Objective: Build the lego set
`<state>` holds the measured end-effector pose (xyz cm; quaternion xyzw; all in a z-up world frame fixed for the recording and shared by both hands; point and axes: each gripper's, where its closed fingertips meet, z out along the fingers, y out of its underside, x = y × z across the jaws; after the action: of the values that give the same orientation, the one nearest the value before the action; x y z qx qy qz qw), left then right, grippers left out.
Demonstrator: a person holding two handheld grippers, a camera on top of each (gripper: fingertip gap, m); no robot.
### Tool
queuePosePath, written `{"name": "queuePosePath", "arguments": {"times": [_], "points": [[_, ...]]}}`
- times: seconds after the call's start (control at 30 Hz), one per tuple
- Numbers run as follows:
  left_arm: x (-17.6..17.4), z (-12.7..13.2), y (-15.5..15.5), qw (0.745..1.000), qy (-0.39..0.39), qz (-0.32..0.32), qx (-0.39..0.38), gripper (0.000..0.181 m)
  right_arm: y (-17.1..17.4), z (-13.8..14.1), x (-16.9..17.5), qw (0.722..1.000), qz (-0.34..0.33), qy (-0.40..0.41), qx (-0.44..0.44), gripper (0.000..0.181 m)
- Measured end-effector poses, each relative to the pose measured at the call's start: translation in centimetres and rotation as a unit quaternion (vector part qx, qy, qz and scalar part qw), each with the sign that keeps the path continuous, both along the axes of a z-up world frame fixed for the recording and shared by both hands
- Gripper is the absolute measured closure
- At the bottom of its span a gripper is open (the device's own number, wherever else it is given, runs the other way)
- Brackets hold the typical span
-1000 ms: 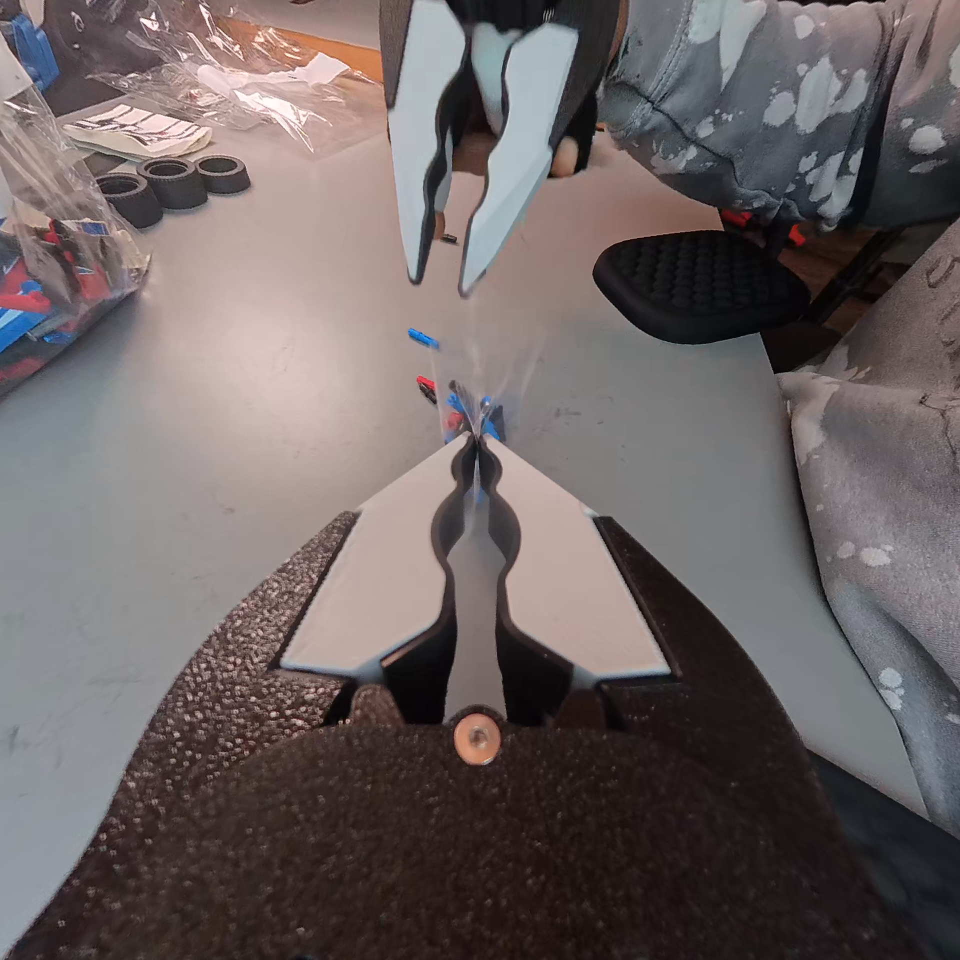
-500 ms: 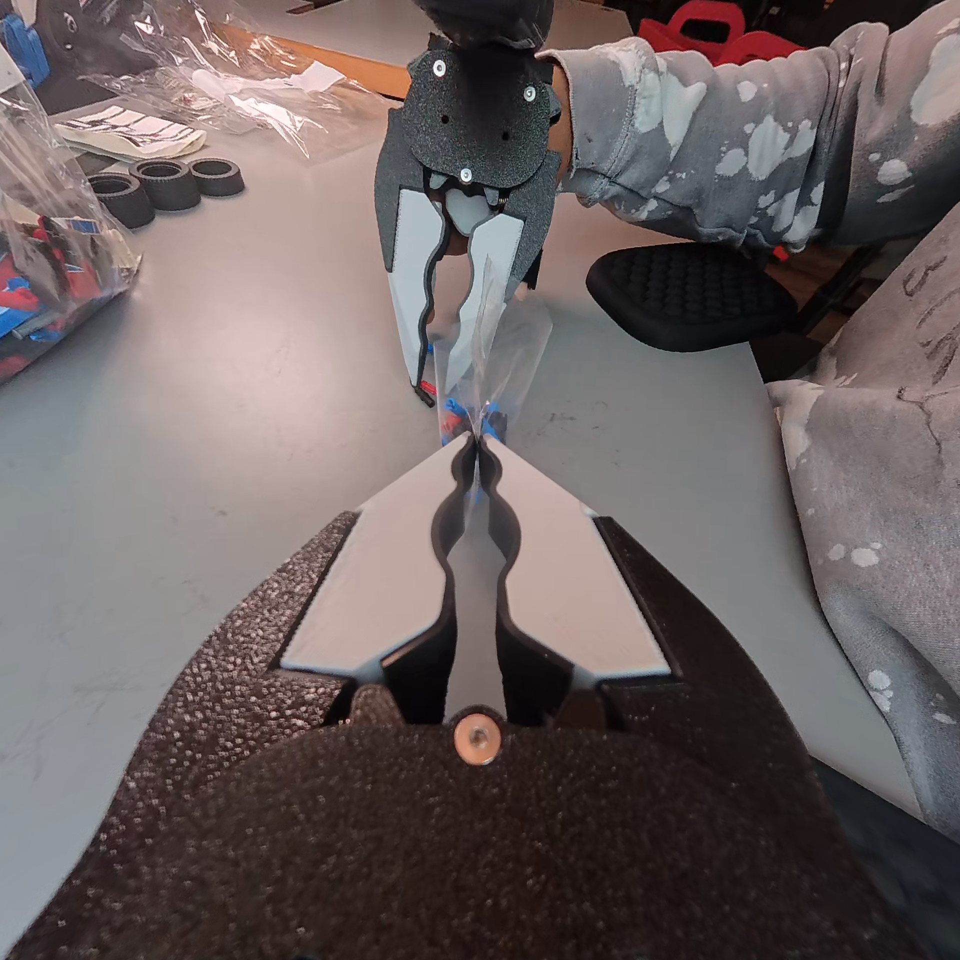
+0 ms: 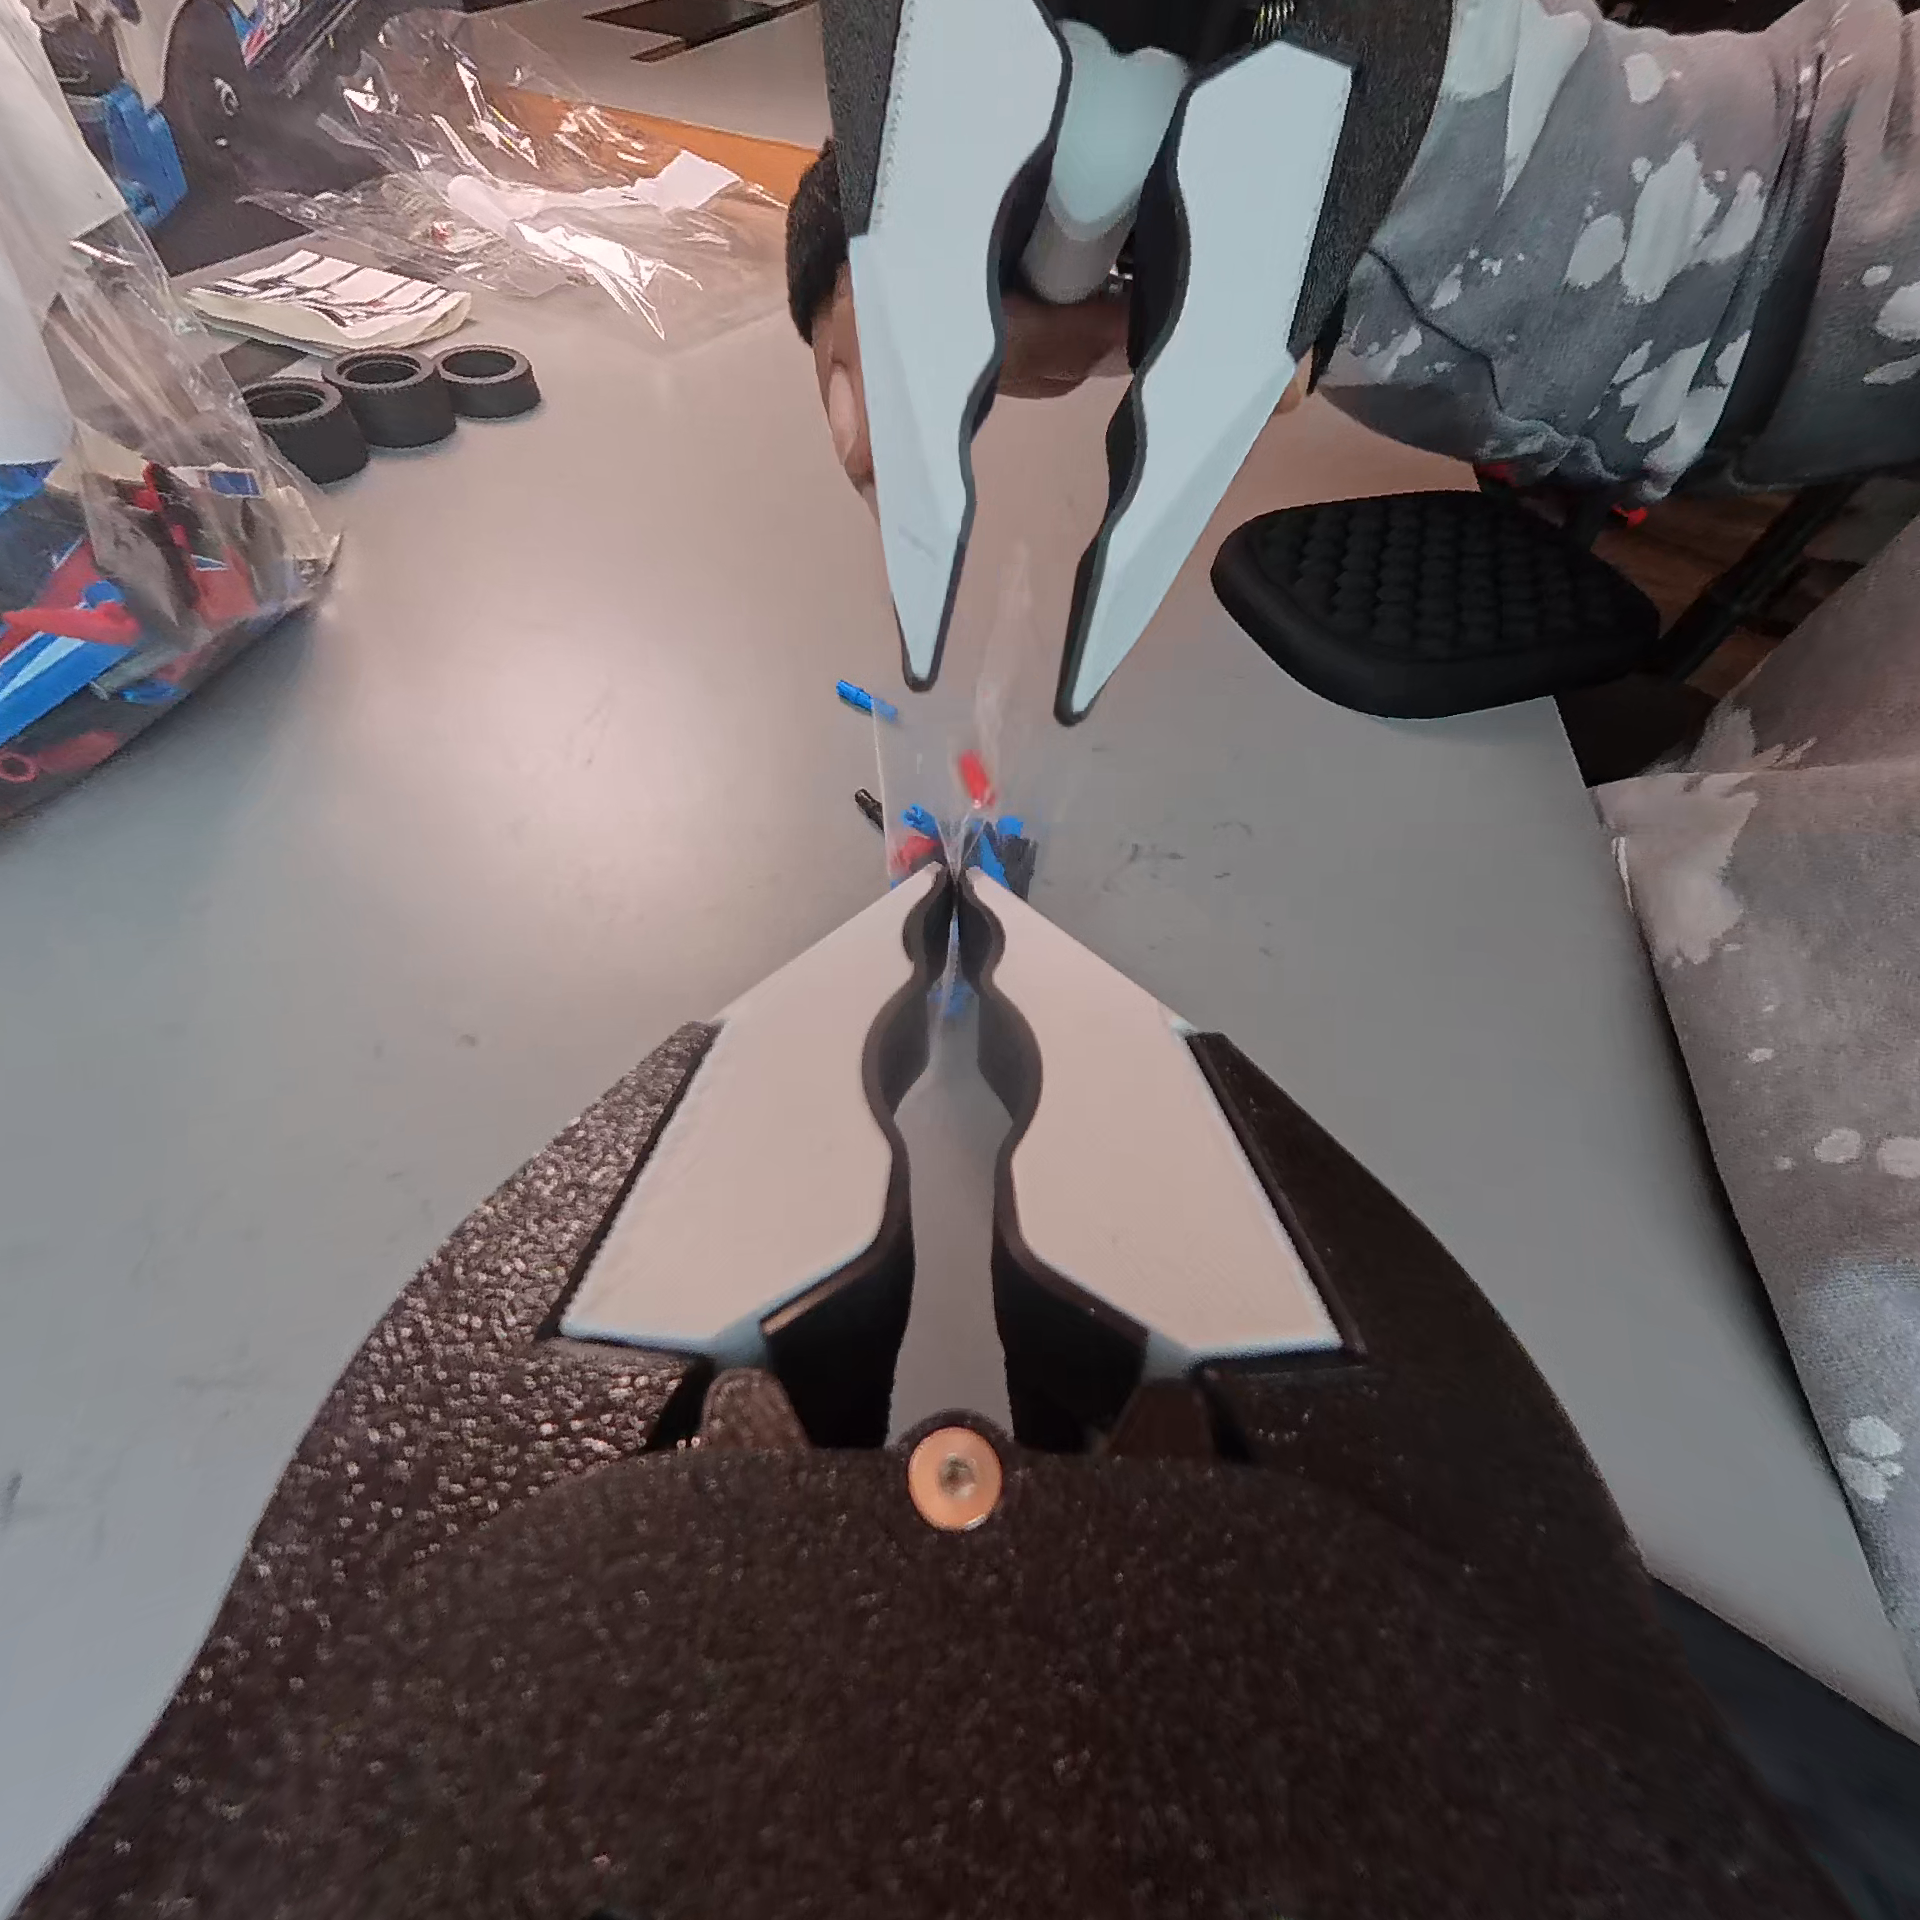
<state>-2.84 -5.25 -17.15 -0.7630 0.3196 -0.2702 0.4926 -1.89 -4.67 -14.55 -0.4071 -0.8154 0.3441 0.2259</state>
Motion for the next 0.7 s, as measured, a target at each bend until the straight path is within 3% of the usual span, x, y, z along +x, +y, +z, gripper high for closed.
{"name": "queuePosePath", "arguments": {"times": [0.03,0.1,0.17,0.33,0.43,0.53,0.63,0.7], "points": [[0.0,0.1,0.0,1.000,0.000,0.001,0.003,0.181,0.0,0.9,0.1,1.000,-0.003,0.015,-0.027,0.156],[-0.2,0.2,0.0,1.000,-0.002,0.006,0.006,0.181,1.0,3.3,0.5,0.994,-0.024,0.062,-0.086,0.155],[-0.4,0.3,0.0,1.000,-0.002,0.012,0.008,0.181,3.1,3.2,1.6,0.991,-0.053,0.071,-0.100,0.160],[-0.5,0.2,0.0,1.000,0.000,0.016,0.007,0.181,6.0,-6.6,4.0,0.994,-0.078,-0.059,-0.041,0.159],[-0.4,0.0,0.1,1.000,0.004,0.018,0.005,0.181,5.3,-9.1,3.4,0.994,-0.065,-0.082,-0.003,0.160],[-0.4,0.0,0.2,1.000,0.002,0.019,0.003,0.181,5.4,-9.3,3.3,0.994,-0.052,-0.094,0.024,0.181],[-0.4,0.0,0.2,1.000,0.001,0.020,0.004,0.181,5.6,-9.1,3.7,0.993,-0.044,-0.101,0.028,0.181],[-0.4,0.0,0.1,1.000,0.002,0.020,0.006,0.181,6.1,-7.4,3.4,0.996,-0.064,-0.069,0.008,0.181]]}}
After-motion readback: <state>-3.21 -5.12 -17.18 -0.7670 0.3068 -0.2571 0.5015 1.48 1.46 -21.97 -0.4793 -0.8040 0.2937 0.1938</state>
